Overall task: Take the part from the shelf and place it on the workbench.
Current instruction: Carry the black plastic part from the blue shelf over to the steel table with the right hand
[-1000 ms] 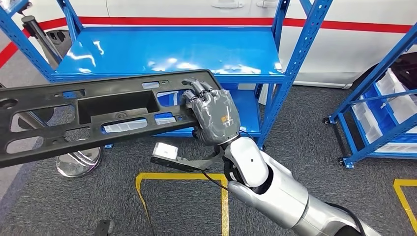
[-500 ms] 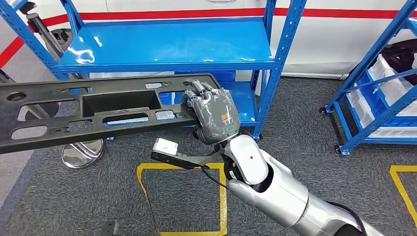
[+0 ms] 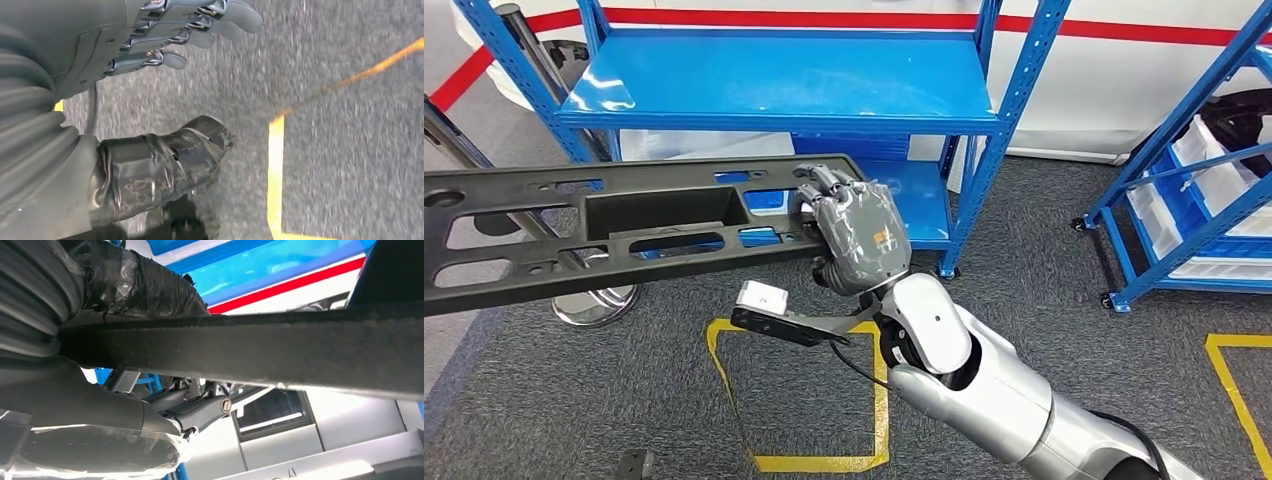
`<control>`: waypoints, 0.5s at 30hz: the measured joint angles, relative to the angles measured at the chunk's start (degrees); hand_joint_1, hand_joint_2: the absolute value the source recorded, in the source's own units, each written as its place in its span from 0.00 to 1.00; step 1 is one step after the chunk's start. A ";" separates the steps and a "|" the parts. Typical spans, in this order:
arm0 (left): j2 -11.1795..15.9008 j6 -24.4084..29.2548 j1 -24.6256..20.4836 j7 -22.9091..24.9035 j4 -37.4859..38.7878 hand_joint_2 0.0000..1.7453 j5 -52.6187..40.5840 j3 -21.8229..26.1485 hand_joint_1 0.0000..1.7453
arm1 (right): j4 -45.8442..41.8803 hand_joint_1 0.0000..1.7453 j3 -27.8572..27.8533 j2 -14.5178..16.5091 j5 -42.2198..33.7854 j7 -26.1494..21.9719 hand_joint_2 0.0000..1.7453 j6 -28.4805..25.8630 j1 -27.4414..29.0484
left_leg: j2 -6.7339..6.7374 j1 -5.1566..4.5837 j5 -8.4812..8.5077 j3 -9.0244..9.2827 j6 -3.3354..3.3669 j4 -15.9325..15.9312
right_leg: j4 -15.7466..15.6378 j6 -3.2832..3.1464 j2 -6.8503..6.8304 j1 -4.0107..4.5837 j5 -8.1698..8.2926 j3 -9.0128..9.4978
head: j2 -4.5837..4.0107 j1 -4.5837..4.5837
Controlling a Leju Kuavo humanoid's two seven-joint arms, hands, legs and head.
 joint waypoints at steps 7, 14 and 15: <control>-0.09 0.09 -0.23 0.19 0.07 1.00 -0.22 0.02 0.00 | -0.29 1.00 0.00 -0.08 -0.07 -0.11 1.00 -0.03 -0.07 | -1.33 0.15 0.12 -1.80 -0.87 1.53 | -14.97 -1.30 2.14 0.40 5.72 7.62 | 0.00 0.14; -0.04 0.03 -0.03 0.28 0.09 1.00 -0.34 0.02 0.00 | -0.55 1.00 0.01 -0.06 -0.57 -0.30 1.00 -0.40 -0.19 | -1.31 0.66 -5.90 -7.38 -2.90 13.17 | -16.43 -2.18 -0.61 -0.17 6.53 8.12 | 0.00 -0.21; -0.04 0.02 0.01 0.29 0.09 1.00 -0.34 0.02 0.00 | -0.56 1.00 0.01 -0.06 -0.60 -0.31 1.00 -0.45 -0.15 | -1.21 0.86 -6.53 -8.58 -3.22 15.73 | -16.38 -2.18 -1.04 -0.16 6.52 8.10 | 0.00 -0.20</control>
